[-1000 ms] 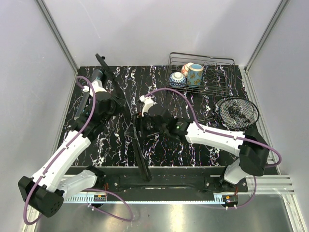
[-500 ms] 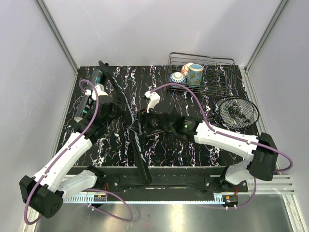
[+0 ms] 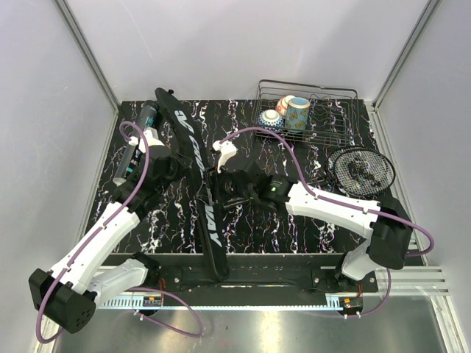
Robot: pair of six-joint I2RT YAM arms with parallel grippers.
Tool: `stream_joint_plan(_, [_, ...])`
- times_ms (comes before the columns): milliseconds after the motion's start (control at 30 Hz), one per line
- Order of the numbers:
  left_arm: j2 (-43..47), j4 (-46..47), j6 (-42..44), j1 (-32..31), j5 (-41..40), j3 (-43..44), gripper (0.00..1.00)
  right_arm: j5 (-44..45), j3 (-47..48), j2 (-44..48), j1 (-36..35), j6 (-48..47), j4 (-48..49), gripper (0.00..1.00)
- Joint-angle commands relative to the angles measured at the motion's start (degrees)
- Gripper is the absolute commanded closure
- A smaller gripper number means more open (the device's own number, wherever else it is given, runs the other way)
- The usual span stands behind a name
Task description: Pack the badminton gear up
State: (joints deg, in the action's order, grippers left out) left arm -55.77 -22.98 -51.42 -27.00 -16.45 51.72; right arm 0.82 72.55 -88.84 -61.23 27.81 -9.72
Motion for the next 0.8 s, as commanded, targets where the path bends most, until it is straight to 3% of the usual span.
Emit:
stream_joint_plan(0, [0.49,3.82,-0.08,0.20,-1.04,1.71,1.00,-0.64,2.59,0.68,-0.29,-1.09,0.66,0.36])
stream_joint_plan(500, [-0.22,1.19,-1.14,0.28,-2.27,3.12,1.00,-1.09,3.99,-2.22,-1.96,-1.44,-1.18,0.35])
stream_joint_plan(767, [-1.10,-0.13,-1.76,0.20,-2.36,3.47,1.00,0.31,5.58,-4.32,-4.16,-2.50,-2.76,0.25])
